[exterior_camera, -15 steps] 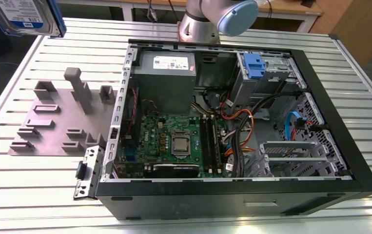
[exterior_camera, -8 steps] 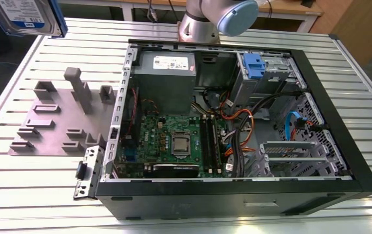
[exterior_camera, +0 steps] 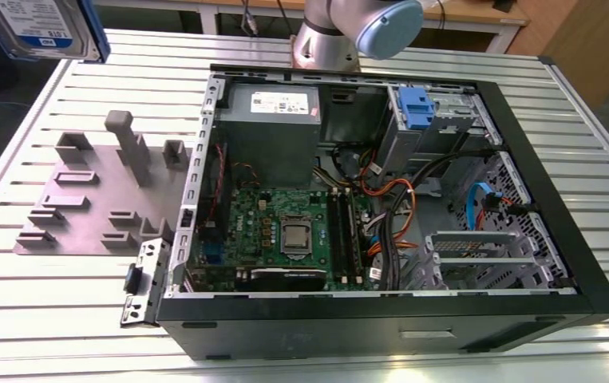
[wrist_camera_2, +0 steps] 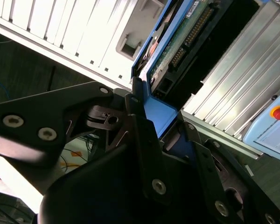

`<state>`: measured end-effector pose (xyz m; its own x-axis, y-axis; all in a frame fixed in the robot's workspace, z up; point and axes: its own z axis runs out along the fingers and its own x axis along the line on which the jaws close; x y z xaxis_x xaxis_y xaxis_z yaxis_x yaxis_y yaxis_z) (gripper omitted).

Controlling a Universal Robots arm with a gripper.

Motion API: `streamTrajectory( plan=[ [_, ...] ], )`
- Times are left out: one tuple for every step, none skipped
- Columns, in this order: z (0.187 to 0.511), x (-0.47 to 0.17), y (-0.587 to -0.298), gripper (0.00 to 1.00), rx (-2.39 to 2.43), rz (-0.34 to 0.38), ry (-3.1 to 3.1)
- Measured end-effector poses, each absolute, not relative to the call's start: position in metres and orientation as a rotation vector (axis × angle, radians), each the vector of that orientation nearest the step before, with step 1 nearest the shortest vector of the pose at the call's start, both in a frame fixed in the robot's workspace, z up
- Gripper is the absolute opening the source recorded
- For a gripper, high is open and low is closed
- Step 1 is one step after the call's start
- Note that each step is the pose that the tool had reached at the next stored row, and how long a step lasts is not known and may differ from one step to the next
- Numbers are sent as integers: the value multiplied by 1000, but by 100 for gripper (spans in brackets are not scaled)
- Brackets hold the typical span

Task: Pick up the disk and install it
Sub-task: 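Pick up the disk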

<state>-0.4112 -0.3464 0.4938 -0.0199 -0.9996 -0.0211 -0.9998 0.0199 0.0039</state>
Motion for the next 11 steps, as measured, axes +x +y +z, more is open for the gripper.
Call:
streamTrajectory(
  plan=[
    [494,-411,-347,36,-2191,27,2235],
    [494,-411,-347,36,-2190,27,2235],
    [494,-411,-347,36,-2190,27,2235],
    [494,-410,-347,36,-2190,27,2235],
    [494,-410,-347,36,-2190,27,2235],
    [494,-409,-347,36,-2190,27,2235],
    [494,-408,-347,36,-2190,27,2235],
    [494,-408,-347,36,-2190,27,2235],
    [494,-407,-347,36,-2190,27,2235],
    [494,-407,-347,36,-2190,27,2235],
    [494,-406,-347,36,-2190,27,2235]
  ],
)
